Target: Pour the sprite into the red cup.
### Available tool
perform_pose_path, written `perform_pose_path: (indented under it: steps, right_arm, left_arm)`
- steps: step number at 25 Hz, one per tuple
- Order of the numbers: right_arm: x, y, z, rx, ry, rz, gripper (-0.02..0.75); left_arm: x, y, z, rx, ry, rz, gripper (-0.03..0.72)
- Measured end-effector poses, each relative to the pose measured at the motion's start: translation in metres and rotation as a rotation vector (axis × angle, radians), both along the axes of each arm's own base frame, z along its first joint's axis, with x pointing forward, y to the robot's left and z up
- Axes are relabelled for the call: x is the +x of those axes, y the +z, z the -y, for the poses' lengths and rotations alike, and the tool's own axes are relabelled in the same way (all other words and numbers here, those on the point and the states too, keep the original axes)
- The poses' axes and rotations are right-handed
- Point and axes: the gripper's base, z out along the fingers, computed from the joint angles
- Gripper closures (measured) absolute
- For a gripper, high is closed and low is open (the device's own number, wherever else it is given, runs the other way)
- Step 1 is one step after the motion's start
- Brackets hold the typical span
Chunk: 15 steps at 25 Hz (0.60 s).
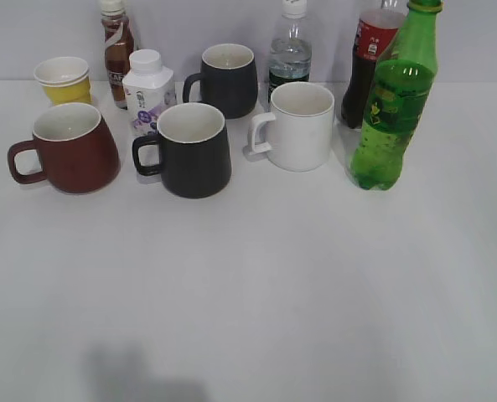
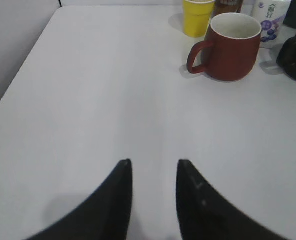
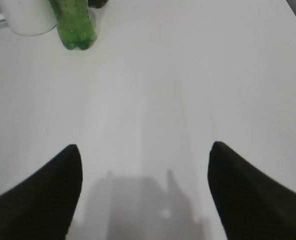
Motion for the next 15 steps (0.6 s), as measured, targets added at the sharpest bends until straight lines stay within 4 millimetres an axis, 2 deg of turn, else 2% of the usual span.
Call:
perform_pose_path:
  steps: [15]
  right_arm:
    - [0.0000, 0.0000, 0.0000, 0.000, 0.000, 0.000, 0.152]
  left_arm:
    - [0.0000, 0.0000, 0.0000, 0.000, 0.000, 0.000, 0.449]
